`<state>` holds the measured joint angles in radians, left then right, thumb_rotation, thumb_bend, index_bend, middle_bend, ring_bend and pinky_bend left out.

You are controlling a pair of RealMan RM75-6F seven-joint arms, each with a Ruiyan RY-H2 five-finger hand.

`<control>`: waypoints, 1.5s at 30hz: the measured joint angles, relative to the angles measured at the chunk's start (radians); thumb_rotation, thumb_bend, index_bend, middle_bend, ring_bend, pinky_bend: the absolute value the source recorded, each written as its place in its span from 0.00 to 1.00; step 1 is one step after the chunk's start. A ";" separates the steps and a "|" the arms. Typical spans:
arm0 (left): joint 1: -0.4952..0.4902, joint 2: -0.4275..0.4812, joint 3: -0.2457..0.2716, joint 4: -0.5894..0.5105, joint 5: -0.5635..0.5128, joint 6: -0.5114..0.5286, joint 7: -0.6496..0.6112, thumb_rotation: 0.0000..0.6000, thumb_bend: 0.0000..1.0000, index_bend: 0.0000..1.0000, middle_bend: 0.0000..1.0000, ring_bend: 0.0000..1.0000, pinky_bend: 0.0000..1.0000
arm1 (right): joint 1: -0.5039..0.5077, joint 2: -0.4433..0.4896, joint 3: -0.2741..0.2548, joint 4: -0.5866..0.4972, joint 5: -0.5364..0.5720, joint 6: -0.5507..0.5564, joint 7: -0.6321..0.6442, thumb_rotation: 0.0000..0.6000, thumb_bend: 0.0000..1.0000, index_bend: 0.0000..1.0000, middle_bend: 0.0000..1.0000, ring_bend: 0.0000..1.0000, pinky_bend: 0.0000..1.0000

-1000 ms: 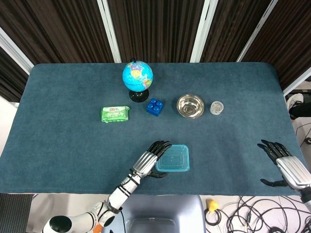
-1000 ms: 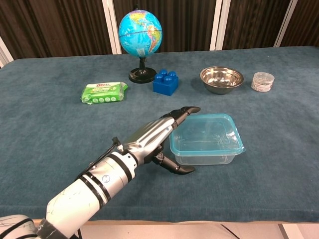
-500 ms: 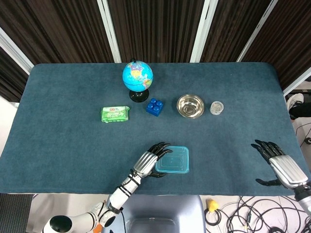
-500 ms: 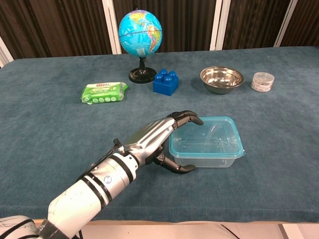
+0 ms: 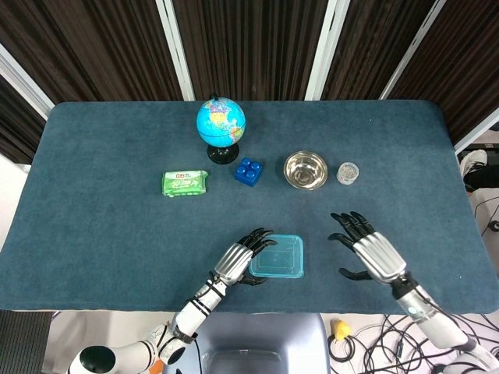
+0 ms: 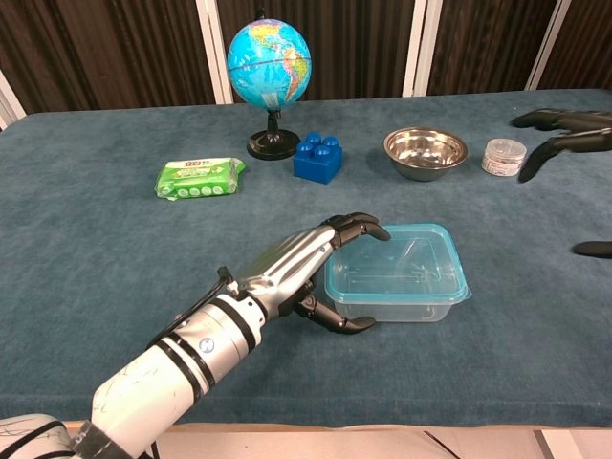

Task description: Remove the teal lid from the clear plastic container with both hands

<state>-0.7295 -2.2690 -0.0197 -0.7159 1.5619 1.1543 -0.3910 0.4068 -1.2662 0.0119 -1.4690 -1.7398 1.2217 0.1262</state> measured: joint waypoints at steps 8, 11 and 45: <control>0.011 0.000 0.001 0.015 0.018 0.023 -0.009 1.00 0.23 0.60 0.58 0.31 0.23 | 0.050 -0.126 -0.003 0.076 -0.006 -0.037 -0.020 1.00 0.13 0.44 0.00 0.00 0.00; 0.014 0.000 -0.001 0.019 0.021 0.026 -0.013 1.00 0.23 0.60 0.59 0.31 0.23 | 0.058 -0.153 -0.015 0.093 -0.011 -0.039 -0.021 1.00 0.13 0.44 0.00 0.00 0.00; 0.026 0.000 -0.006 0.024 0.039 0.027 -0.001 1.00 0.25 0.59 0.60 0.33 0.25 | 0.107 -0.243 -0.086 0.118 -0.025 -0.041 0.044 1.00 0.14 0.52 0.00 0.00 0.00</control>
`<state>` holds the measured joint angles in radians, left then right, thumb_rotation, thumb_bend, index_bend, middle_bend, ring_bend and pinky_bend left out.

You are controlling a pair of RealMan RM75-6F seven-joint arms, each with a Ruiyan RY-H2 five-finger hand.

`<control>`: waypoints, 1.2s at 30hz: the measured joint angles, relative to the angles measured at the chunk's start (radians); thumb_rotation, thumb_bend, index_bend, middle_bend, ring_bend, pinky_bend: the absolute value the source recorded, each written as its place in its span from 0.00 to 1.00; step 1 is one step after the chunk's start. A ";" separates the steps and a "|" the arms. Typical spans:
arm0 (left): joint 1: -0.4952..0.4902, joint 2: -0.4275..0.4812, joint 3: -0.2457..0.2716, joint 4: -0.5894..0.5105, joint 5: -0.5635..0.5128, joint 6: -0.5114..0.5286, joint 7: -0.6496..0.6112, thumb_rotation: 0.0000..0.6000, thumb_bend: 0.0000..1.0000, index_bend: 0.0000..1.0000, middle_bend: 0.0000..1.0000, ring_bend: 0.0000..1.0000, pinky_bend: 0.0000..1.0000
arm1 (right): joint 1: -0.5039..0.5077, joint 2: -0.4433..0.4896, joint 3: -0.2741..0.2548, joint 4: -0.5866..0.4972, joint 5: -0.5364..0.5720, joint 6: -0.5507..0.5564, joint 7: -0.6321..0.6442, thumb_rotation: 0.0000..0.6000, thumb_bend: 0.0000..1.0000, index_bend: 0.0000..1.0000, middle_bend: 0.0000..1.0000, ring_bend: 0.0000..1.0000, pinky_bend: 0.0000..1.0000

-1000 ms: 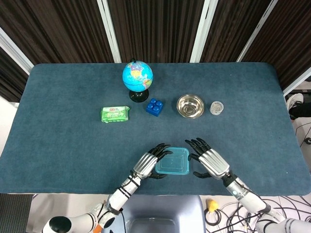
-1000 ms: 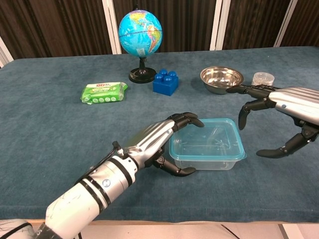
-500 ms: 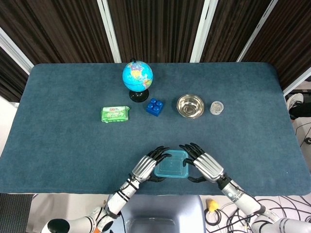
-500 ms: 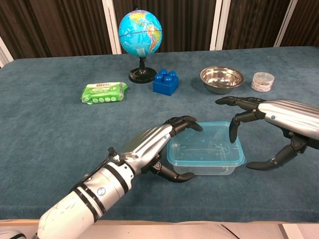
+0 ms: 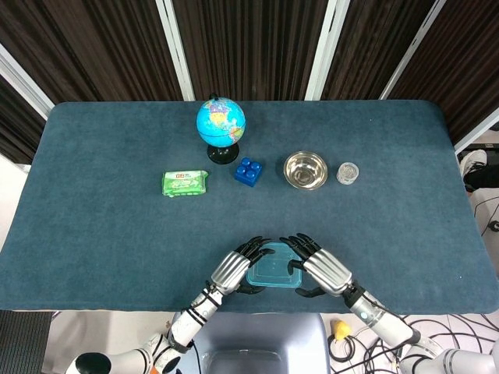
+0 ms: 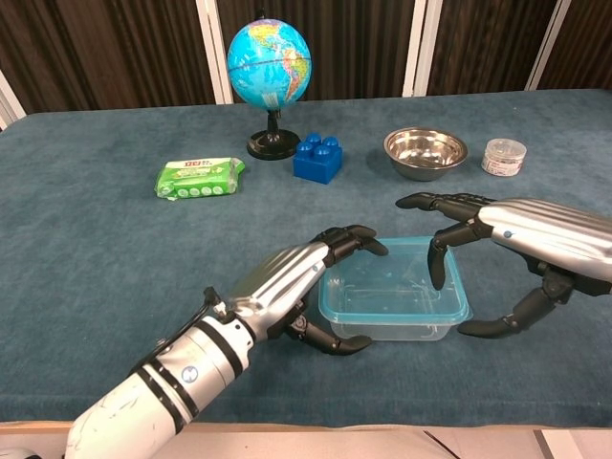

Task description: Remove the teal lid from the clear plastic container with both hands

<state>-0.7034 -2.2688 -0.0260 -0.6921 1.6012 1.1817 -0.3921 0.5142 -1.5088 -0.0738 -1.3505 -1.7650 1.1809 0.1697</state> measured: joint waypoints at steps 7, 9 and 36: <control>0.001 0.001 0.002 -0.001 0.002 -0.002 -0.005 1.00 0.25 0.59 0.60 0.33 0.25 | 0.005 -0.007 0.004 -0.008 0.016 -0.005 -0.020 1.00 0.14 0.54 0.00 0.00 0.00; 0.002 0.001 0.002 0.000 0.004 -0.001 -0.005 1.00 0.24 0.59 0.60 0.33 0.25 | 0.006 -0.011 0.005 -0.009 0.019 -0.007 -0.022 1.00 0.14 0.54 0.00 0.00 0.00; 0.009 0.002 0.009 0.024 0.014 0.005 0.006 1.00 0.26 0.59 0.66 0.36 0.25 | 0.022 0.029 0.019 -0.069 0.052 -0.011 -0.039 1.00 0.14 0.55 0.00 0.00 0.00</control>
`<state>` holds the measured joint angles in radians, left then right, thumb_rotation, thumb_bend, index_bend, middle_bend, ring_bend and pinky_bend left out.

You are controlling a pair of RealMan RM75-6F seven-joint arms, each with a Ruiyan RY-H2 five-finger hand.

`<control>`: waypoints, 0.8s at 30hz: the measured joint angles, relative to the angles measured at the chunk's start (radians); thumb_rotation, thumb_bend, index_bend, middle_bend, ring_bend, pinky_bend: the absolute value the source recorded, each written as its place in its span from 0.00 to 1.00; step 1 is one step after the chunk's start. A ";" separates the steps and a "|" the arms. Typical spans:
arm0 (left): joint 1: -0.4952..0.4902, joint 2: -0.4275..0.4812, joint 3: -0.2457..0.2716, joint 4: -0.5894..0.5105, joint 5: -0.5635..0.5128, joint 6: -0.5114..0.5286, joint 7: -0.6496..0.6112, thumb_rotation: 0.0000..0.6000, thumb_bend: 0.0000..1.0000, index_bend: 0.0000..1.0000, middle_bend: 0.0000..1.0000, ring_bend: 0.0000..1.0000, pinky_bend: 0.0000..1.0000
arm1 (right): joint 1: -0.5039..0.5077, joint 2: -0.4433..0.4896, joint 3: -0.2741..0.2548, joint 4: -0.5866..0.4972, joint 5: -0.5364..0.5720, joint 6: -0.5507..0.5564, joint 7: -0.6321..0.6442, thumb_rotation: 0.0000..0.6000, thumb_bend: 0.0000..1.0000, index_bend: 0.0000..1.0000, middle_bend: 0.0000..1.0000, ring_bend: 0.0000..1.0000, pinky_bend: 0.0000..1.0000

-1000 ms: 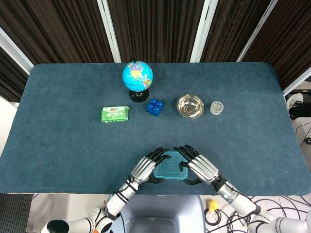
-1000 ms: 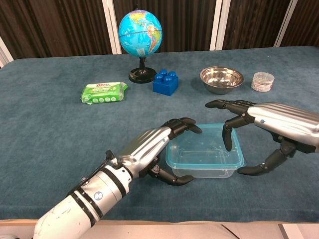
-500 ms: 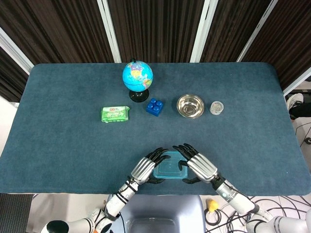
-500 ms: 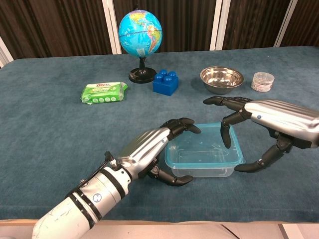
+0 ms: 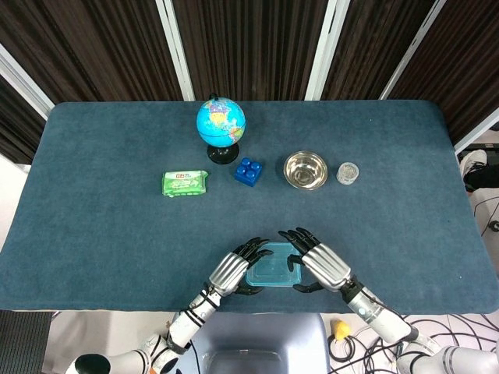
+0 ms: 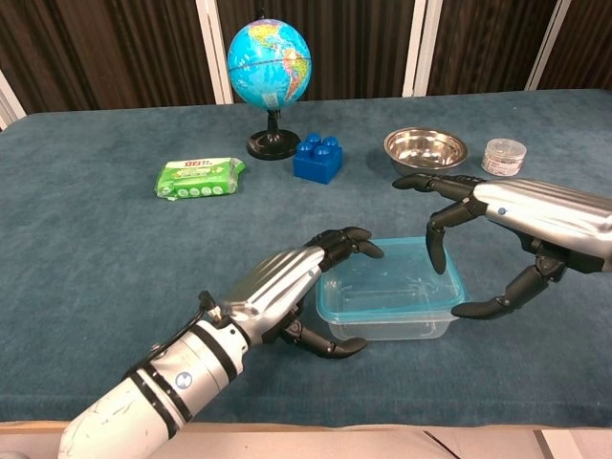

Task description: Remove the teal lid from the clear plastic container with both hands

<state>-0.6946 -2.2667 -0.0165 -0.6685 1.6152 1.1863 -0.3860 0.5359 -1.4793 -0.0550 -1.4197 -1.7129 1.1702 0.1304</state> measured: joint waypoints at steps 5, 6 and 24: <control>0.003 0.003 0.005 -0.003 0.003 0.002 -0.002 1.00 0.26 0.60 0.66 0.36 0.25 | 0.004 -0.001 0.005 -0.001 0.002 0.000 -0.007 1.00 0.14 0.54 0.00 0.00 0.00; 0.003 0.004 0.007 -0.004 0.005 0.004 -0.002 1.00 0.26 0.60 0.67 0.37 0.25 | 0.005 -0.005 0.006 0.001 0.002 0.000 -0.010 1.00 0.14 0.54 0.00 0.00 0.00; 0.012 0.039 0.018 -0.040 0.017 0.021 -0.004 1.00 0.27 0.61 0.68 0.39 0.27 | 0.029 -0.044 0.031 0.049 -0.038 0.053 -0.029 1.00 0.33 0.55 0.00 0.00 0.00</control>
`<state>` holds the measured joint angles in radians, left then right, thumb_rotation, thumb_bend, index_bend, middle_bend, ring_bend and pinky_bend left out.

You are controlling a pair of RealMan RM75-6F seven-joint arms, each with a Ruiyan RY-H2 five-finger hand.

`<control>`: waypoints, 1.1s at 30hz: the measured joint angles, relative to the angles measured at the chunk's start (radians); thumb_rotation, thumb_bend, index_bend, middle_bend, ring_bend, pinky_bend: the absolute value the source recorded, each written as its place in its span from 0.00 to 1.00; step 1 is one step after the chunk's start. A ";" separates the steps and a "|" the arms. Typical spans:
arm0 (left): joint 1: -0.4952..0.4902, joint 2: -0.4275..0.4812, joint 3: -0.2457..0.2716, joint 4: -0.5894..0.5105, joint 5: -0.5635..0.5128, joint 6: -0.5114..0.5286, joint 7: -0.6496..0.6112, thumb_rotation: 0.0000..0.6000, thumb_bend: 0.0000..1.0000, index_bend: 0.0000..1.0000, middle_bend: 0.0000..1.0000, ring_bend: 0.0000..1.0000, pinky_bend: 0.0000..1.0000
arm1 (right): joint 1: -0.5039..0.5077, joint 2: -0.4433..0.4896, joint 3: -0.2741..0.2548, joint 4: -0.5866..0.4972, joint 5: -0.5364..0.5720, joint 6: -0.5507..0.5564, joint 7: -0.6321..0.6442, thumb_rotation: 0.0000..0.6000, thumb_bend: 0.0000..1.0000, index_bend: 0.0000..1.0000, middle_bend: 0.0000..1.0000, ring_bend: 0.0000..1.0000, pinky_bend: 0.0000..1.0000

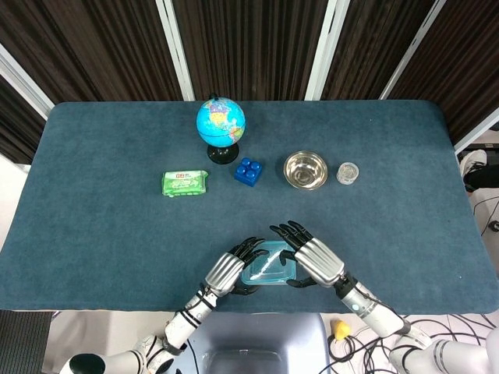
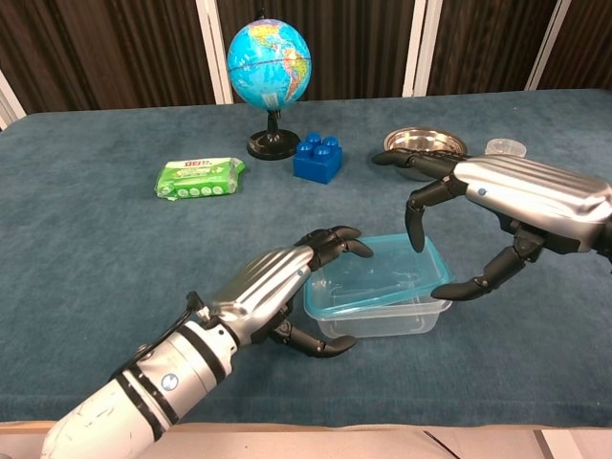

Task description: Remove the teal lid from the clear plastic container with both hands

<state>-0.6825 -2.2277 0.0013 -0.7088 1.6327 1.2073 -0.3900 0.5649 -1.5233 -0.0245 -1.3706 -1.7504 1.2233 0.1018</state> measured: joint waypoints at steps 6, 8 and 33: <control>0.002 0.004 0.005 -0.004 0.005 0.004 0.001 1.00 0.27 0.61 0.68 0.39 0.27 | 0.003 -0.005 0.004 0.011 -0.005 0.015 -0.006 1.00 0.33 0.55 0.00 0.00 0.00; 0.003 0.006 0.007 -0.007 0.008 0.007 0.002 1.00 0.27 0.61 0.69 0.40 0.27 | 0.004 -0.011 0.005 0.021 -0.009 0.019 -0.008 1.00 0.33 0.55 0.00 0.00 0.00; 0.006 0.041 0.002 -0.047 0.018 0.041 -0.019 1.00 0.28 0.54 0.65 0.39 0.26 | 0.025 -0.114 -0.026 0.157 -0.056 0.042 -0.067 1.00 0.63 0.70 0.05 0.00 0.00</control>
<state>-0.6760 -2.1865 0.0035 -0.7561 1.6510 1.2478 -0.4089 0.5896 -1.6377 -0.0509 -1.2141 -1.8069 1.2651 0.0351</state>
